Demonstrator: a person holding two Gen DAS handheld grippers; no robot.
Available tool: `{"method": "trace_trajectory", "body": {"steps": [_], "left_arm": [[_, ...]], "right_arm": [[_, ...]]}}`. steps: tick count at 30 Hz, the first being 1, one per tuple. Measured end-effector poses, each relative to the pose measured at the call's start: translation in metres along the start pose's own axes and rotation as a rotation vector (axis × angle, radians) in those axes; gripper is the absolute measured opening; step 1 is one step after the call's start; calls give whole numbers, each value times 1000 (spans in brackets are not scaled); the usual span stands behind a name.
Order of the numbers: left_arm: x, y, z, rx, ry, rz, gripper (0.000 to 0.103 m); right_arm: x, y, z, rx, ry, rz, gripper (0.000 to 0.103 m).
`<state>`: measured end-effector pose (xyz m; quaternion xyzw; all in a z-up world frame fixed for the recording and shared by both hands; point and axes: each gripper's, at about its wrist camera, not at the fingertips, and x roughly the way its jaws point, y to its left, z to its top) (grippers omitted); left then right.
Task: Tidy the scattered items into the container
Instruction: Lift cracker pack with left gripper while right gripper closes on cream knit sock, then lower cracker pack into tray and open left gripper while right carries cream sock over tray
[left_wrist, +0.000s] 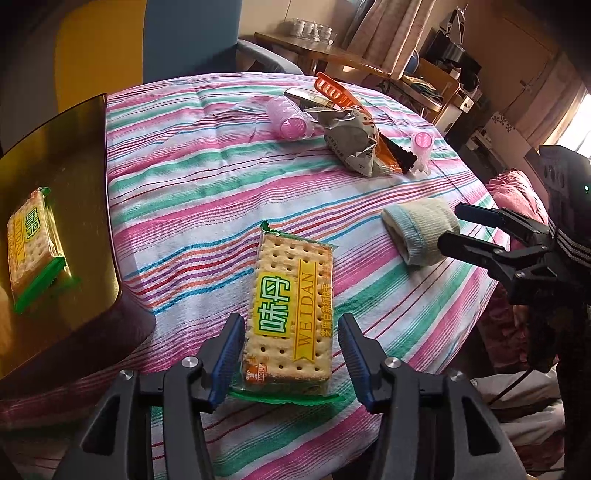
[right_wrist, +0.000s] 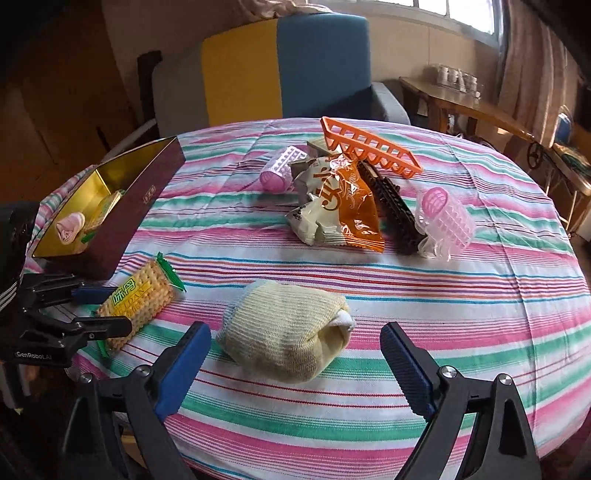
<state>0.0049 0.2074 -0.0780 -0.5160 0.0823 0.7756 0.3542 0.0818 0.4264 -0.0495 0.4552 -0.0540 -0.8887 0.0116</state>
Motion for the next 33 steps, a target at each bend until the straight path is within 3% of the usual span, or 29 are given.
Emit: {"method": "trace_trajectory", "body": {"steps": [3,6,10,14,21,28,33], "left_arm": [[2,-1,1,4,-4,7,54],[3,-2,3,7,-9,13,54],[5,-3,5,12,-15,22,53],[6,-8,2,49,-28,42,49],[1,-10,-5,52,-31,2,48],[-11,-12,-10,59,-66,10,48],[-28,-6,-10,36,-108,13,48]], "right_arm": [[10,3,3,-35,31,9,93],[15,8,2,-57,36,-8,77],[12,15,-3,-63,14,-48,73],[8,18,-9,-6,-9,-85,72],[3,23,-17,137,-48,-103,71],[1,35,-18,161,-65,-153,69],[-10,41,-14,192,-101,-116,69]]}}
